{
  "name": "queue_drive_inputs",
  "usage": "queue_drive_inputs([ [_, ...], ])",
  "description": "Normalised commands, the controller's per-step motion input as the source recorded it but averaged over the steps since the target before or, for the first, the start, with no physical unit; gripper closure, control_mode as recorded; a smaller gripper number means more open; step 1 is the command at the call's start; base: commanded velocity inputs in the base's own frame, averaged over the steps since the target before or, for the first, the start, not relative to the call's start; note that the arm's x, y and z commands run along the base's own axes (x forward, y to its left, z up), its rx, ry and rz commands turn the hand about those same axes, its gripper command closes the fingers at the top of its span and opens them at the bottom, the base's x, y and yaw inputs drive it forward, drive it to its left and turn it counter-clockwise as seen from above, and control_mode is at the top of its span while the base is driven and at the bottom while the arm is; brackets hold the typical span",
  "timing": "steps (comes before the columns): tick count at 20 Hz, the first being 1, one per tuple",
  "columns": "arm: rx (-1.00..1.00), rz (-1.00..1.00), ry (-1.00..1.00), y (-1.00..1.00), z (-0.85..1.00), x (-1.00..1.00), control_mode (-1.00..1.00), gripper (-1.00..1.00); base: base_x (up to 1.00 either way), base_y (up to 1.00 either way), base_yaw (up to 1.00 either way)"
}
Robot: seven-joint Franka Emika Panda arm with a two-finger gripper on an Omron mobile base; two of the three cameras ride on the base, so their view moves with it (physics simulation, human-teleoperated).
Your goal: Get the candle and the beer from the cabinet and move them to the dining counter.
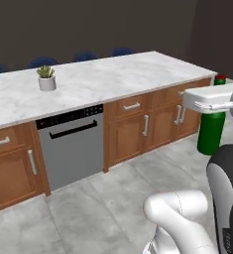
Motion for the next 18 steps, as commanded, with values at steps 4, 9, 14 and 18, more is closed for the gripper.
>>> queue_drive_inputs([
  [4, 0.00, 0.00, 0.00, 0.00, 0.00, 0.00, 1.00, 1.00, 0.89, -1.00, 0.23],
  [9, 0.00, 0.00, 0.00, 0.00, 0.00, 0.00, 1.00, 1.00, 0.99, -1.00, 0.17],
  [14, 0.00, 0.00, 0.00, 0.00, 0.00, 0.00, 1.00, 1.00, 0.97, -1.00, 0.15],
  [18, 0.00, 0.00, 0.00, 0.00, 0.00, 0.00, 1.00, 1.00, 0.87, -1.00, 0.13],
])
